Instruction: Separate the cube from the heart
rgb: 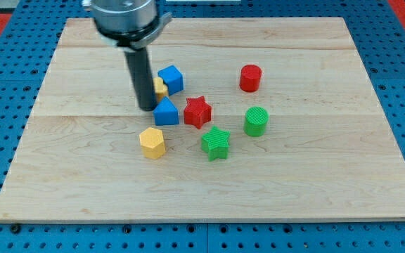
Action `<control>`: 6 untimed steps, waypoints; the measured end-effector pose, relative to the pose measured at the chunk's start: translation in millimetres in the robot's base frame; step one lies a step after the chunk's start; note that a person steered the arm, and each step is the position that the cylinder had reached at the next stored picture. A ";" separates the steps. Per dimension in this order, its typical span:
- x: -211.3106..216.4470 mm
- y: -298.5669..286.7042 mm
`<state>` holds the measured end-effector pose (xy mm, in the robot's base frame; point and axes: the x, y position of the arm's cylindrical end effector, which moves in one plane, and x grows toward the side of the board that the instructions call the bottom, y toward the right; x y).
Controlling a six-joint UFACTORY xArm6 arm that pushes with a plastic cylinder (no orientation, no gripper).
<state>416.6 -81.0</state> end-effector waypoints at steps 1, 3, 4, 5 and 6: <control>-7.3 -9.8; -69.7 -1.6; -92.6 30.5; -77.1 42.3; -59.9 55.5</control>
